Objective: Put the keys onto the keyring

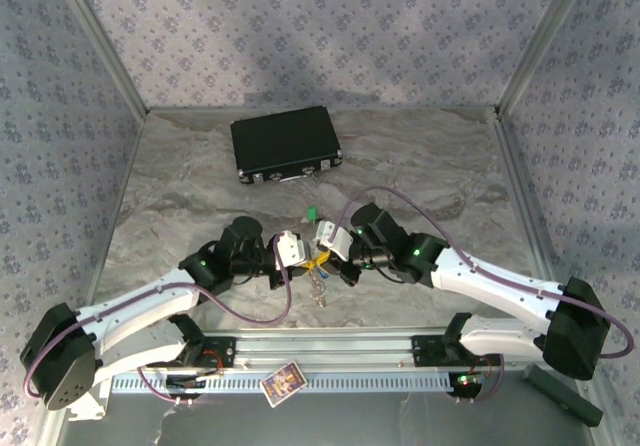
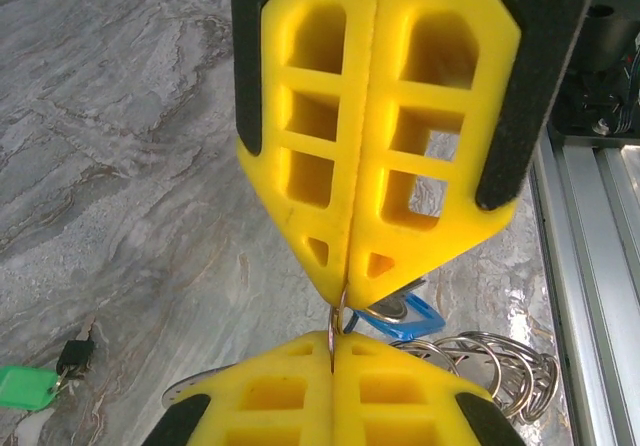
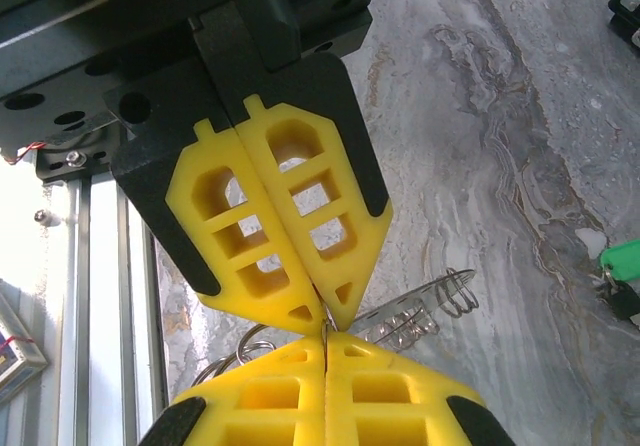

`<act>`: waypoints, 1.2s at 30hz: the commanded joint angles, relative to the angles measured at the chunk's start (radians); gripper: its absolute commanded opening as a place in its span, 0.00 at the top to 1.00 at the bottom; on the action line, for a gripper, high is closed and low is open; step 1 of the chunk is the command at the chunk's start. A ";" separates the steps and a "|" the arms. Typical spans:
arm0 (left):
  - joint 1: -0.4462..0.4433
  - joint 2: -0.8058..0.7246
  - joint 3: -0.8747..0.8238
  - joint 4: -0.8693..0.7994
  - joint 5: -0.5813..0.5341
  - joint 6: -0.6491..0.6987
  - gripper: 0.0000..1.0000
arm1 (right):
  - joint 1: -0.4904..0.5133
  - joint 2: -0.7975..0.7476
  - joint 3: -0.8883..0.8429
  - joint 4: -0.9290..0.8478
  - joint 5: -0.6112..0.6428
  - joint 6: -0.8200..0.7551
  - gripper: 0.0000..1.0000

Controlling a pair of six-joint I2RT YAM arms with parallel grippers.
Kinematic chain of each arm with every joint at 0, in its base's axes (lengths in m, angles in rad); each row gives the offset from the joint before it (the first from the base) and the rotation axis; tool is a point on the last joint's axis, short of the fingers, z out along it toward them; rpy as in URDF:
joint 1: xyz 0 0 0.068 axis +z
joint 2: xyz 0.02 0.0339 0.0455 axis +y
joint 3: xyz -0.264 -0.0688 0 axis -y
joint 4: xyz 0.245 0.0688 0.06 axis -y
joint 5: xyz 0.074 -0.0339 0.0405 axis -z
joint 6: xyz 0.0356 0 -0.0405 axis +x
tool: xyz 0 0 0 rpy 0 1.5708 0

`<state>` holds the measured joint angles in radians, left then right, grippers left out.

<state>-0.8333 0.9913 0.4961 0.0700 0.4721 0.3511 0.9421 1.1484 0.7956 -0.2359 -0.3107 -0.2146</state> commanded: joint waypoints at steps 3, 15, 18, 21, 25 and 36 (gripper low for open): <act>-0.009 -0.009 0.035 0.010 0.035 0.009 1.00 | 0.003 0.011 0.040 -0.002 0.161 0.064 1.00; -0.015 -0.043 -0.008 0.065 -0.072 0.037 1.00 | 0.002 0.030 0.050 -0.005 0.198 0.345 1.00; -0.018 -0.059 -0.017 0.073 -0.099 0.051 1.00 | -0.001 0.031 0.050 0.003 0.174 0.383 1.00; -0.019 -0.066 -0.018 0.074 -0.113 0.053 1.00 | -0.007 0.027 0.044 0.019 0.138 0.396 1.00; -0.020 -0.058 -0.003 0.060 -0.124 0.027 1.00 | -0.007 0.007 0.029 0.015 0.102 0.335 1.00; -0.021 0.022 0.094 -0.040 -0.152 -0.187 1.00 | -0.028 -0.028 0.019 0.000 0.055 0.164 1.00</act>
<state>-0.8467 1.0130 0.5549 0.0349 0.3130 0.2317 0.9218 1.1027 0.7929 -0.2272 -0.2249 -0.0063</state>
